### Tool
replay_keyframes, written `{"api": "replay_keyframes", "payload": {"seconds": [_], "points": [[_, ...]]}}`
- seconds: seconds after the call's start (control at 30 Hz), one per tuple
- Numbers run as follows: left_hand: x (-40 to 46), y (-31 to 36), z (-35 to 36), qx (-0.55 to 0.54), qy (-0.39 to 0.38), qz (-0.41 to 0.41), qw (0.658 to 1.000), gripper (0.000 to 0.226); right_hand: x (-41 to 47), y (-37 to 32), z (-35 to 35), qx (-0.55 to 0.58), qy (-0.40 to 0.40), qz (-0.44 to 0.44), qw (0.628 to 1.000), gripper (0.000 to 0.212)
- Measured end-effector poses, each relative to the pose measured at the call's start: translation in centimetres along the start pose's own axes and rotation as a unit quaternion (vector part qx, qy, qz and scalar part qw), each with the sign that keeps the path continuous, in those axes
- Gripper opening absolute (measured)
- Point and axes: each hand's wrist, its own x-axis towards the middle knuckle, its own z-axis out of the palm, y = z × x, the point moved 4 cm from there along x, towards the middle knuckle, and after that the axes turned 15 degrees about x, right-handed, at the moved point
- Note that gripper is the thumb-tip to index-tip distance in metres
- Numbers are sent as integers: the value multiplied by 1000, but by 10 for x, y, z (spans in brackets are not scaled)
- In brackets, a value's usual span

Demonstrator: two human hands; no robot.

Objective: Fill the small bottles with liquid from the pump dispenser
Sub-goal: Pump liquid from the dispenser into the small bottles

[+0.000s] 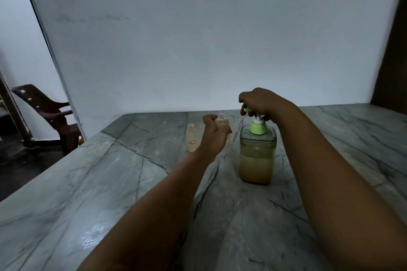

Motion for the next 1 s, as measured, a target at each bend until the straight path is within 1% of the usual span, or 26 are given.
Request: {"api": "replay_keyframes", "payload": {"seconds": [0.1, 0.23, 0.33, 0.47, 0.53, 0.67, 0.8, 0.9, 0.93, 1.0], "points": [[4, -14, 5, 32, -6, -12, 999, 31, 0, 0, 0, 3, -1, -1, 1000, 31], [9, -29, 10, 155, -15, 26, 987, 47, 1, 1, 1, 2, -2, -4, 1000, 33], [13, -32, 11, 187, -8, 38, 982, 46, 3, 1, 1, 2, -3, -7, 1000, 34], [16, -42, 12, 222, -9, 33, 974, 51, 4, 1, 0, 4, -3, -11, 1000, 34], [18, -48, 10, 232, -8, 18, 973, 53, 5, 1, 1, 6, -4, -12, 1000, 34], [22, -55, 8, 210, -13, -33, 977, 61, 7, 3, 1, 4, -3, -15, 1000, 35], [24, -55, 9, 228, -1, -35, 973, 62, 8, 4, 1, 8, -1, -17, 1000, 43], [22, -54, 8, 225, 11, -46, 973, 65, 7, 4, 0, 36, 2, -17, 999, 51], [20, -53, 8, 222, 14, -48, 974, 69, 7, 3, -1, 48, 2, -13, 999, 54], [14, -48, 6, 219, 14, -43, 975, 84, 5, 2, -2, 71, -5, -1, 997, 61]]}}
